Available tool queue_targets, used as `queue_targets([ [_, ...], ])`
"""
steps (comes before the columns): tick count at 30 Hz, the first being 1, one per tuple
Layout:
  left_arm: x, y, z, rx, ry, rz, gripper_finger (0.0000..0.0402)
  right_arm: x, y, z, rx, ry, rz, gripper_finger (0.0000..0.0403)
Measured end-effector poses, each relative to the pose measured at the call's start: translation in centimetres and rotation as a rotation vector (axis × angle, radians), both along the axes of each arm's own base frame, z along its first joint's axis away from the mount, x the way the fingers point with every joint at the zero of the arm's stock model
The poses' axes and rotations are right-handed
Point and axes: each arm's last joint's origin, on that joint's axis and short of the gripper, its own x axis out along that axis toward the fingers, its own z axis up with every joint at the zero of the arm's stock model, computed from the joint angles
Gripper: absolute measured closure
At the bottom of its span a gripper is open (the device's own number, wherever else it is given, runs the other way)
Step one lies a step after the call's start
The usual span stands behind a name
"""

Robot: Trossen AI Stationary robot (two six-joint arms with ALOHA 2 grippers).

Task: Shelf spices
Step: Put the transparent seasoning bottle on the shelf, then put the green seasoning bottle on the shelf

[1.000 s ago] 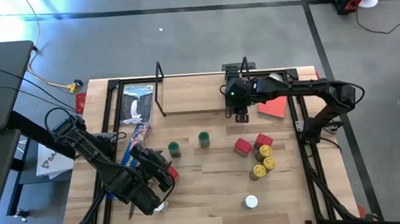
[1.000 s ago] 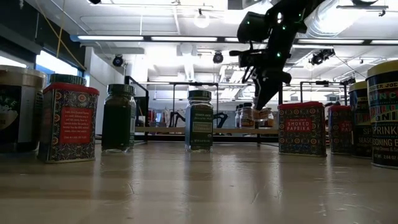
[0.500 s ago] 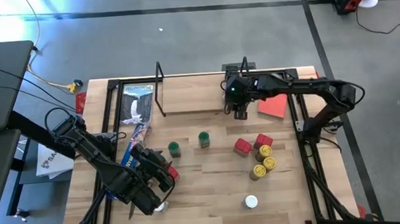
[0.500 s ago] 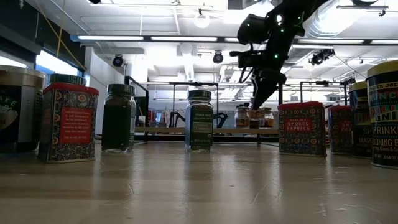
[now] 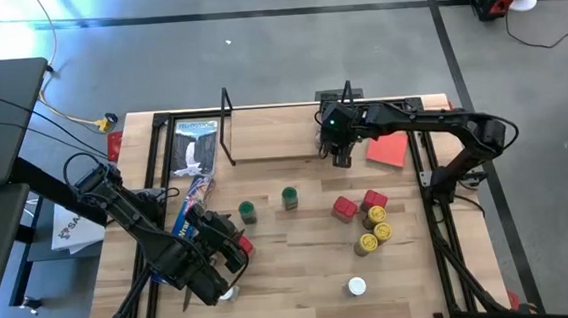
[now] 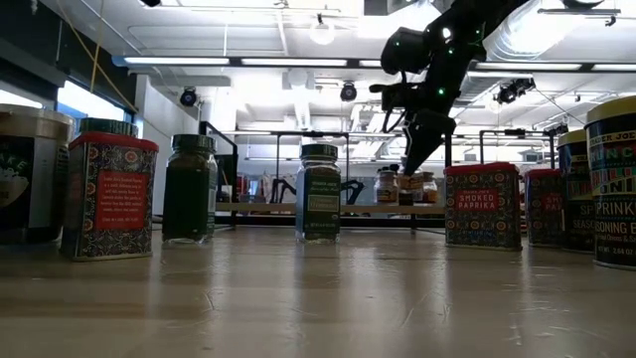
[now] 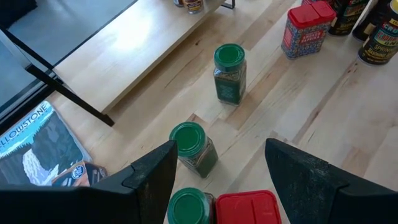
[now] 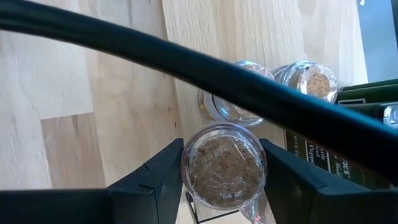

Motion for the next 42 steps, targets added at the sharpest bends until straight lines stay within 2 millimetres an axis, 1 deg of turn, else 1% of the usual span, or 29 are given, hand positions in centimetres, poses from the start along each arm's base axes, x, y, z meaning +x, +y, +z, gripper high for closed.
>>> queue_targets([
  [14,0.0,0.0,0.0,0.0,0.0,0.0,0.0161,0.1,-0.1,0.0,-0.022,0.004,0.017,0.022],
  [16,0.0,0.0,0.0,0.0,-0.001,0.0,0.0161,0.1,-0.1,0.0,-0.022,0.004,0.017,0.0213],
  [21,0.0,0.0,0.0,-0.001,-0.001,0.0,0.0161,0.1,-0.1,0.1,-0.029,0.007,0.014,0.0177],
  [23,0.0,0.0,0.0,-0.001,-0.001,0.0,0.0161,0.1,-0.1,0.1,-0.035,0.008,0.011,0.0169],
  [33,0.0,0.0,0.0,-0.001,-0.001,0.0,0.0161,0.3,-0.4,0.3,-0.111,0.007,-0.004,0.0167],
  [39,0.0,0.0,0.0,0.0,-0.001,0.0,0.0161,0.6,0.4,0.5,-0.181,0.021,-0.007,0.0167],
  [42,0.0,0.0,0.0,-0.002,-0.003,0.0,0.0161,0.6,1.5,1.4,-0.19,-0.002,0.022,0.0167],
])
